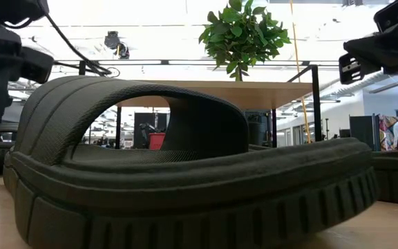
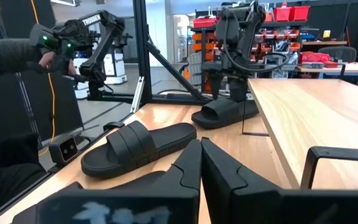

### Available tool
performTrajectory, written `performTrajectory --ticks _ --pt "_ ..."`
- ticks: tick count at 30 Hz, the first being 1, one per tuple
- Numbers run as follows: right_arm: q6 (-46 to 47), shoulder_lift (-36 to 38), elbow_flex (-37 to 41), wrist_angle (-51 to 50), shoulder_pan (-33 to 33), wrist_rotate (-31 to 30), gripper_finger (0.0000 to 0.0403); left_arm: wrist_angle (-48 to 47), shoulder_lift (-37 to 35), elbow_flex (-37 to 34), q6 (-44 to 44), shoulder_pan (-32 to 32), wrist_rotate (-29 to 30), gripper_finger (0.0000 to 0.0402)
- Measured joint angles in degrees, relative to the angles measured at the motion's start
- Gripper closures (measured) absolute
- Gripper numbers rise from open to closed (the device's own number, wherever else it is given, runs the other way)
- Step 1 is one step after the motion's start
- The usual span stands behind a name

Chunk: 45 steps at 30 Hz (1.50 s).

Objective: Pick and place slides into the shelf
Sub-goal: Put the black slide on the shelf

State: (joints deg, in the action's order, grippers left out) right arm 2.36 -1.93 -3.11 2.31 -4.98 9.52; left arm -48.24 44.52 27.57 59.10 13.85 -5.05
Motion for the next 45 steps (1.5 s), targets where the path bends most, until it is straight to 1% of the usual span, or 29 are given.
performTrajectory --ticks 2,9,15,19,22,25,28,33,34,35,39,42,45 --pt "0.0 -0.6 0.0 0.0 0.0 0.0 0.0403 2.2 0.8 0.0 -1.3 0.0 -1.0 0.0051" --pt "0.0 -2.2 0.0 0.0 0.0 0.0 0.0403 5.6 5.6 0.0 -2.9 0.0 -1.0 0.0045" --pt "0.0 -2.7 0.0 0.5 0.0 0.0 0.0403 8.5 11.1 0.0 -5.2 0.0 -3.0 0.0055" --pt "0.0 -2.7 0.0 0.9 0.0 0.2 0.0403 9.6 13.8 0.0 -7.5 0.0 -4.1 0.0073" --pt "0.0 -2.7 0.0 0.9 0.0 0.2 0.0403 9.4 15.0 0.0 -9.2 0.0 -5.7 0.0105" --pt "0.0 -2.7 0.0 1.0 0.0 0.2 0.0403 9.6 15.1 0.0 -10.7 0.0 -7.8 0.0158" --pt "0.0 -2.7 0.0 1.1 0.0 0.2 0.0403 9.6 14.6 0.0 -13.0 0.2 -10.4 0.0231" --pt "0.0 -2.7 0.0 1.2 0.0 0.2 0.0403 9.4 13.1 0.0 -17.0 0.2 -12.5 0.0364" --pt "0.0 -2.7 0.0 1.2 0.0 0.2 0.0403 9.4 12.7 0.0 -17.3 0.2 -13.1 0.0381" --pt "0.0 -2.7 0.0 1.2 0.0 0.2 0.0403 9.4 12.3 0.0 -17.3 0.2 -13.2 0.0389" --pt "0.0 -2.7 0.0 1.2 0.0 0.1 0.0403 9.0 10.0 0.1 -17.3 0.3 -12.8 0.0394" --pt "0.0 -2.7 0.0 1.2 0.0 0.1 0.0403 3.9 7.9 2.9 -17.8 0.4 -11.1 0.0397" --pt "0.0 -2.7 0.0 1.2 0.0 0.0 0.0403 -3.7 5.9 8.3 -19.7 1.0 -6.2 0.0398"
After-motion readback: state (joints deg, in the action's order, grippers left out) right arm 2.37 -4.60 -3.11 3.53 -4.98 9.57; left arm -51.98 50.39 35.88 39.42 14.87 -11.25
